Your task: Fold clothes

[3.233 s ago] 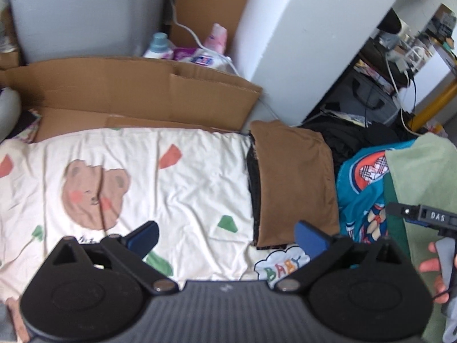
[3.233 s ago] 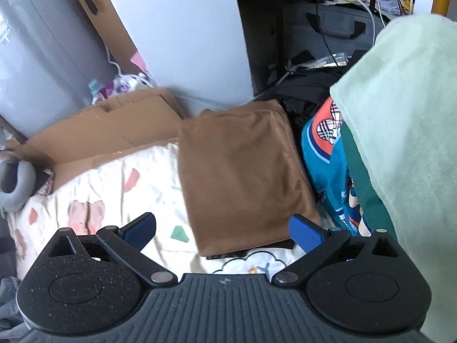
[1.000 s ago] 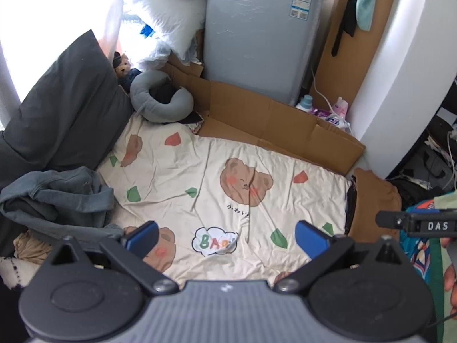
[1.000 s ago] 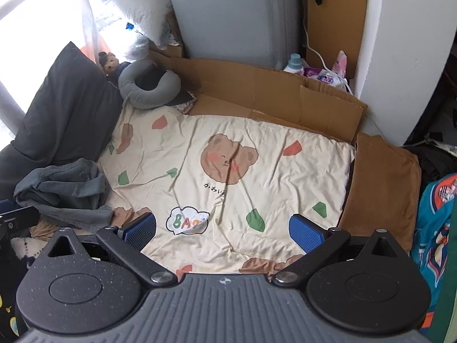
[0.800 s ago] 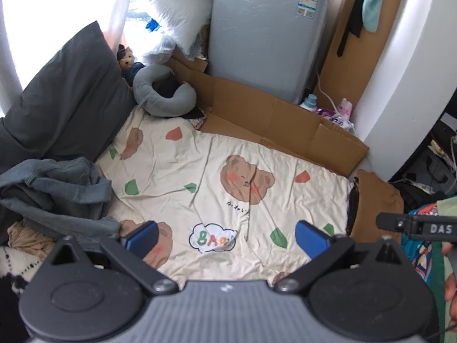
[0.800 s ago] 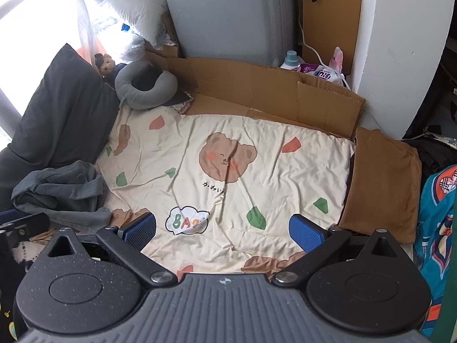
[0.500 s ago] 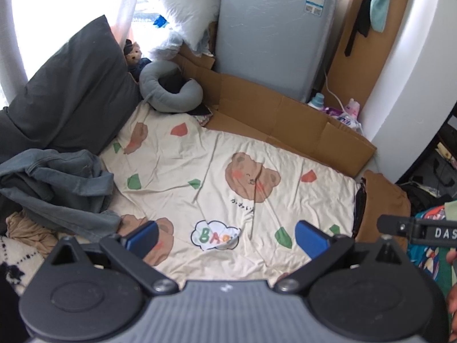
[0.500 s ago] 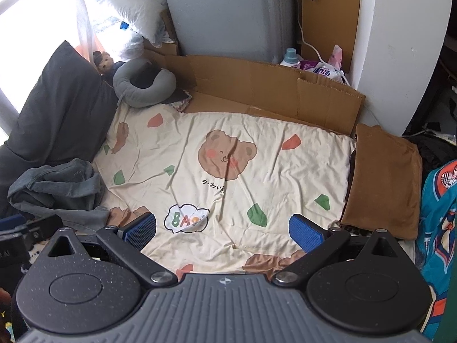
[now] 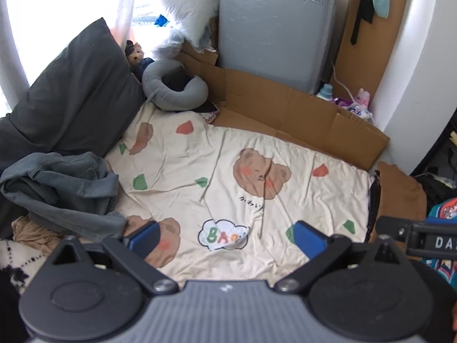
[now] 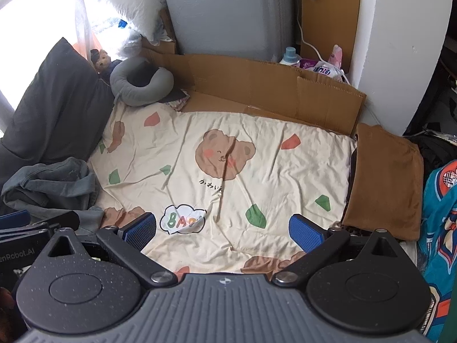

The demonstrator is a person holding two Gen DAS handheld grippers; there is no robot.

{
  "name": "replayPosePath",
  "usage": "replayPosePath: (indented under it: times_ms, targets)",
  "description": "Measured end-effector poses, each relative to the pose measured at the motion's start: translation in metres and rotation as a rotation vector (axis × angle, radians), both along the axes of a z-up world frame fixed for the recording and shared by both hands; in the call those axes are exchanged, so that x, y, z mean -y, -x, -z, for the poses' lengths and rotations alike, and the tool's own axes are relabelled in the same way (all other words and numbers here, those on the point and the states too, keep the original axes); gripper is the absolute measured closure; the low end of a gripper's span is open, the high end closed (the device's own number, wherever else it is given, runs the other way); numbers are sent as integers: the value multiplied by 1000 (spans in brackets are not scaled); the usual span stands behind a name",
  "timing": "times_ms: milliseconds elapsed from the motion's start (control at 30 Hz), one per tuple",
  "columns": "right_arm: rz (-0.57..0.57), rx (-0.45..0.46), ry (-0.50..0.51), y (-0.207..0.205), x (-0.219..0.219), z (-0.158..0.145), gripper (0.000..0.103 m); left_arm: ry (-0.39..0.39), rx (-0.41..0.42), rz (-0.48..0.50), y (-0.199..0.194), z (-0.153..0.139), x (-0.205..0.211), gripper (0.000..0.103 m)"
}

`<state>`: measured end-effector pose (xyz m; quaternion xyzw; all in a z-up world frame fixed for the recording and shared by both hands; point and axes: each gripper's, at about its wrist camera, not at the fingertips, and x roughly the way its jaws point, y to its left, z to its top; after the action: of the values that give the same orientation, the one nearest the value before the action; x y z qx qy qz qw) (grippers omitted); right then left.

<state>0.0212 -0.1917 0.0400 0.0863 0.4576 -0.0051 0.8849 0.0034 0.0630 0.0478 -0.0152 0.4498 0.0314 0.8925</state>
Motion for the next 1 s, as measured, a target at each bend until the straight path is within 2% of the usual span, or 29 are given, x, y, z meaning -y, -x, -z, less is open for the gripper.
replayPosePath:
  times_ms: [133,267,1000]
  targets:
    - [-5,-24,9,-3,-1,3,1,-11,-17,27,-2,2,4,11]
    - [-13,-51,17,-6,-3,6,1,28,-31,8,-2,4,-2,11]
    - [-13,-57,60,-9,-7,5,1,56,-42,-12,-4,5,-5,12]
